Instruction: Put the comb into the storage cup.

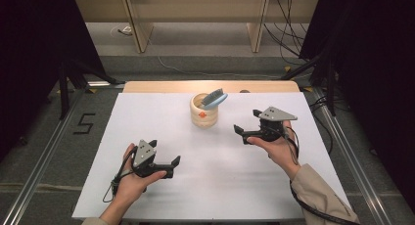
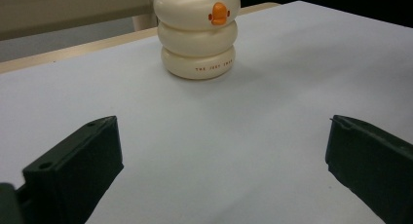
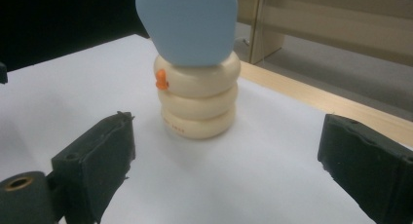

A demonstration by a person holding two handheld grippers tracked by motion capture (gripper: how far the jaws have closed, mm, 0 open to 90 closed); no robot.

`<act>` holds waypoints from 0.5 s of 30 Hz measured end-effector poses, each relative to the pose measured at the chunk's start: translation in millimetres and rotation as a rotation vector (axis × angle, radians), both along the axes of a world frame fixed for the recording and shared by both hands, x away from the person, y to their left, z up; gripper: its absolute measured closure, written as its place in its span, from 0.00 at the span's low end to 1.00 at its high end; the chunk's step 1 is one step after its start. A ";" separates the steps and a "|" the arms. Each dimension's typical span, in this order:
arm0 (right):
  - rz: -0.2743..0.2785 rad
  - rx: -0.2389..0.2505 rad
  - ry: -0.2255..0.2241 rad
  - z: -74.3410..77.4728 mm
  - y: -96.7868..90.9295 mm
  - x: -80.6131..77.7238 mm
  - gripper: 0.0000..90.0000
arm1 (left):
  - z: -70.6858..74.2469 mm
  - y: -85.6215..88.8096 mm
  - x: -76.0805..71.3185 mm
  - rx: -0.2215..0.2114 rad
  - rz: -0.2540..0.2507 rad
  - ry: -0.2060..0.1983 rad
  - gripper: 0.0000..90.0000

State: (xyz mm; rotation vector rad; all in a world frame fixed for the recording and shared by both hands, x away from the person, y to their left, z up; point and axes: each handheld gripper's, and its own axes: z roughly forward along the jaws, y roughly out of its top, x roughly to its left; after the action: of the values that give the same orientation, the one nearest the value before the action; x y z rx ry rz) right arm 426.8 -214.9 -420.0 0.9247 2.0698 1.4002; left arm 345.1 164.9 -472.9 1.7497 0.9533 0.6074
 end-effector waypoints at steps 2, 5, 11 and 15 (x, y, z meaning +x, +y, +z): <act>-0.004 0.002 0.005 -1.8 -5.2 -2.9 0.09 | -0.4 -0.2 0.0 0.001 -0.002 0.001 0.00; -0.006 0.000 0.008 -4.6 -11.7 -7.8 0.09 | -0.4 0.2 0.0 0.003 -0.001 -0.002 0.00; 0.011 -0.005 0.028 -9.2 -21.9 -15.4 0.09 | 0.0 2.1 0.0 0.004 0.000 -0.003 0.00; 0.016 -0.007 0.032 -9.8 -28.8 -19.8 0.10 | 0.9 3.1 -0.2 0.003 0.001 -0.006 0.00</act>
State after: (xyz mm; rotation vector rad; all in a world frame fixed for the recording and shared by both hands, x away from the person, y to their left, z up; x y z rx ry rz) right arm 407.0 -243.6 -429.8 0.9356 2.1085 1.3945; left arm 344.8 168.0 -472.0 1.7494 0.9494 0.6147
